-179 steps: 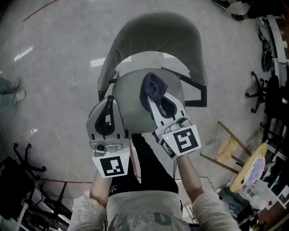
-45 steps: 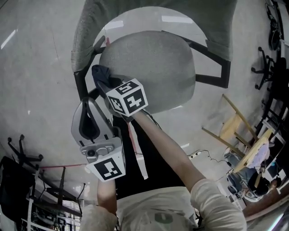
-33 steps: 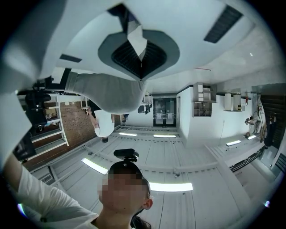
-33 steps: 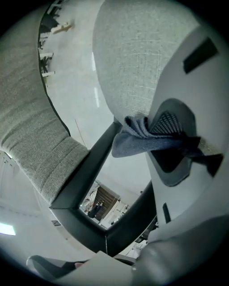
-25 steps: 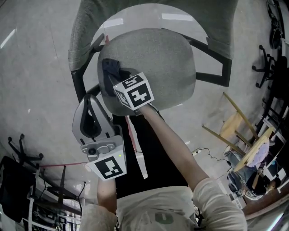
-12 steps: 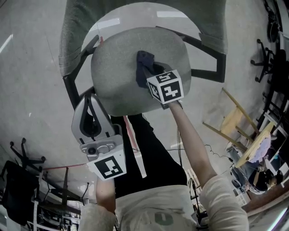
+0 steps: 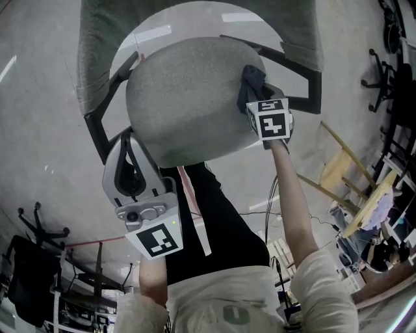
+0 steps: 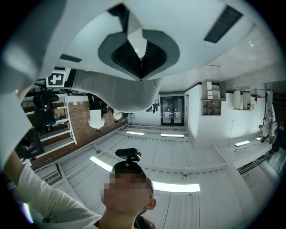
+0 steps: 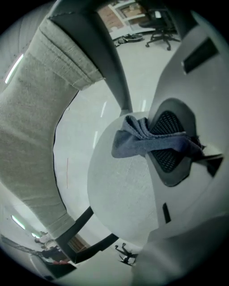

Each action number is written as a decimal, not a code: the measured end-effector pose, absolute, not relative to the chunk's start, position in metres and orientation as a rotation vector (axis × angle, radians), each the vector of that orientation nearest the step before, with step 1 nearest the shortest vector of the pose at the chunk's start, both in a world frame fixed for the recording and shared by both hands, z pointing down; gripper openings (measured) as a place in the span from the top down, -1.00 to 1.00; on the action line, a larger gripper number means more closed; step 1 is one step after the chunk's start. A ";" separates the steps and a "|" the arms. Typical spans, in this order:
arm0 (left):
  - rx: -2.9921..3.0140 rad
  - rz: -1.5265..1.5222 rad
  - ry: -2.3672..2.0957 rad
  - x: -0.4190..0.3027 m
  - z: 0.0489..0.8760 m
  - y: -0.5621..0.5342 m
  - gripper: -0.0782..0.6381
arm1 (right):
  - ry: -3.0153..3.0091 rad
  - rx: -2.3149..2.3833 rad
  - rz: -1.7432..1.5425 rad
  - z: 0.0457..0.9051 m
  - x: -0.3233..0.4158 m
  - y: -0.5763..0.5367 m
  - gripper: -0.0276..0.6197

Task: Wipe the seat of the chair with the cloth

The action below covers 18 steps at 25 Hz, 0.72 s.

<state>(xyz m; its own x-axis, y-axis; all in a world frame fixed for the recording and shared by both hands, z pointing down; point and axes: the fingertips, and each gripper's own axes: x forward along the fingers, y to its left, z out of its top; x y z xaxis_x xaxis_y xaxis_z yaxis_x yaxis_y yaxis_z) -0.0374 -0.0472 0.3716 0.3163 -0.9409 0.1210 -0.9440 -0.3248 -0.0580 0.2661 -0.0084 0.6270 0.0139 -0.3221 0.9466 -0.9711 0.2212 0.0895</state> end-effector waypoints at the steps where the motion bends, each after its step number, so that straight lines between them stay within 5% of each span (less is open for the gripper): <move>1: 2.530 0.208 -1.810 -0.037 0.371 -0.046 0.74 | -1.479 1.278 0.798 0.626 0.271 -0.007 0.73; 18: 2.518 0.219 -1.834 -0.043 0.373 -0.039 0.74 | -1.312 1.369 0.667 0.621 0.300 -0.010 0.73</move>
<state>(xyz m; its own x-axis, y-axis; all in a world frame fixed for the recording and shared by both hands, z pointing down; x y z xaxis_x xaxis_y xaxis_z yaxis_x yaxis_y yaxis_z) -0.0431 -0.0392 0.3727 0.3004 -0.9457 0.1245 -0.9484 -0.3101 -0.0668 0.3003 -0.0097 0.6206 0.2359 -0.3334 0.9128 -0.9338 0.1821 0.3079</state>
